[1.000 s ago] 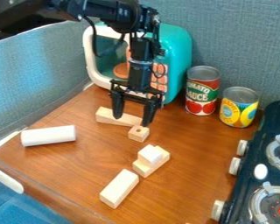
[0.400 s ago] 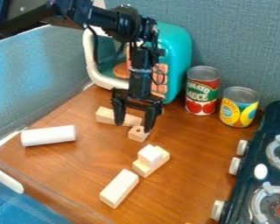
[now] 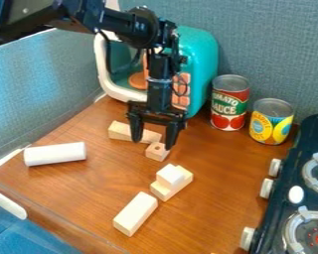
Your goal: Put the block with a hole on top of the white cubu
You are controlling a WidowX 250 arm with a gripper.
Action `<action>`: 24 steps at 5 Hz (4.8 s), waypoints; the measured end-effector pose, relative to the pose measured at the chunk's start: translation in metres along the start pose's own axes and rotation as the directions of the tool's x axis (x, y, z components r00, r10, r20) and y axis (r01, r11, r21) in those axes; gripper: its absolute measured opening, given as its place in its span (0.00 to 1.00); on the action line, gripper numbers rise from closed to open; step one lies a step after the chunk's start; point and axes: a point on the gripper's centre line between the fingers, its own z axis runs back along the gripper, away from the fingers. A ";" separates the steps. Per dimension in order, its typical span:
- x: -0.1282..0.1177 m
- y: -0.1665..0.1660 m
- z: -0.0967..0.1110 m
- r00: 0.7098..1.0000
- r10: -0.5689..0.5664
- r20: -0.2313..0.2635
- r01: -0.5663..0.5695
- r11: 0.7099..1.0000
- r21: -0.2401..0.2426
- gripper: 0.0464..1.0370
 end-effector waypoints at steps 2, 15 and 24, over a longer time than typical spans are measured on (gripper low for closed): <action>0.005 0.005 -0.007 0.999 0.042 -0.008 -0.043 0.999 -0.018 0.96; -0.071 -0.051 -0.003 0.890 -0.453 -0.053 0.455 0.887 0.073 0.54; -0.059 -0.055 -0.004 0.912 -0.410 -0.026 0.411 0.910 0.052 0.96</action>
